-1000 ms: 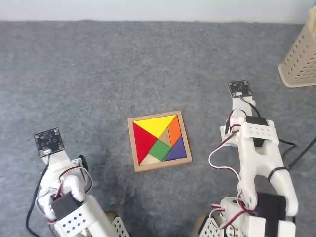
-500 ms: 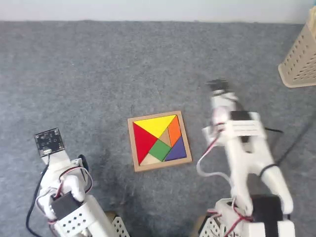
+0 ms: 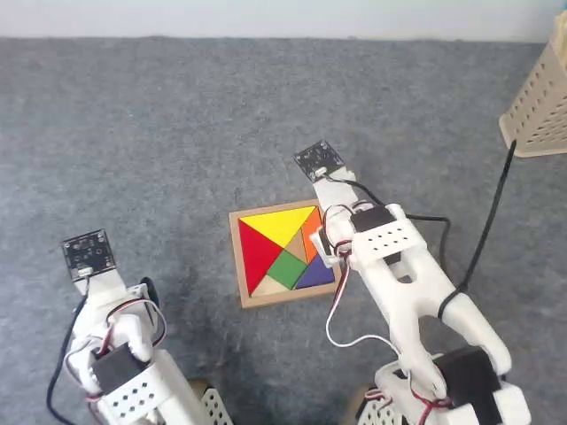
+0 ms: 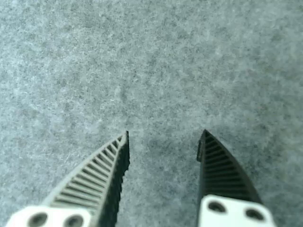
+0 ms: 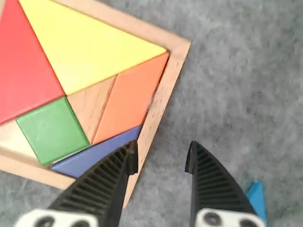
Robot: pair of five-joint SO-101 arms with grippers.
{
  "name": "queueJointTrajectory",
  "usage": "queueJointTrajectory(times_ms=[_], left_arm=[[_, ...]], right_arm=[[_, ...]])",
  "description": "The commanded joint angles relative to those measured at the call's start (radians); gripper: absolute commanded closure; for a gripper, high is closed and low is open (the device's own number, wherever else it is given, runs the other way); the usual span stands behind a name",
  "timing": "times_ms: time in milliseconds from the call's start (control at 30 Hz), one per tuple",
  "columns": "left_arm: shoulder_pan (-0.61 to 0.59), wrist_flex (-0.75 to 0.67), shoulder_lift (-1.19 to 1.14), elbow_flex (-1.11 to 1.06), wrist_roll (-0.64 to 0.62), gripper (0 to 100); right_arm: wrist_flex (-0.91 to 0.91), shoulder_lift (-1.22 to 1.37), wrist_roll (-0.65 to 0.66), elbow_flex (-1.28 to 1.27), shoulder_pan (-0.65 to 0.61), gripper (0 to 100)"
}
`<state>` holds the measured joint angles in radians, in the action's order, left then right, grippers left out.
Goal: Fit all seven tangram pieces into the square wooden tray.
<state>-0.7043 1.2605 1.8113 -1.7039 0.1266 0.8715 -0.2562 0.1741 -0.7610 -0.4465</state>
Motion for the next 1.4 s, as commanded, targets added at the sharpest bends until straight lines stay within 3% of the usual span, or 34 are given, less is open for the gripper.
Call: queueJointTrajectory(times_ms=[0,300,933,1367], left_arm=[[0.002,0.003,0.011,0.019,-0.009,77],[0.002,0.003,0.011,0.019,-0.009,77],[0.002,0.003,0.011,0.019,-0.009,77],[0.002,0.003,0.011,0.019,-0.009,77]], right_arm=[[-0.022,-0.033,-0.012,0.064,-0.013,83.2],[-0.128,0.134,-0.008,0.072,-0.015,83.2],[-0.13,0.251,-0.003,0.092,-0.001,83.2],[-0.124,0.275,-0.009,0.133,0.242,83.2]])
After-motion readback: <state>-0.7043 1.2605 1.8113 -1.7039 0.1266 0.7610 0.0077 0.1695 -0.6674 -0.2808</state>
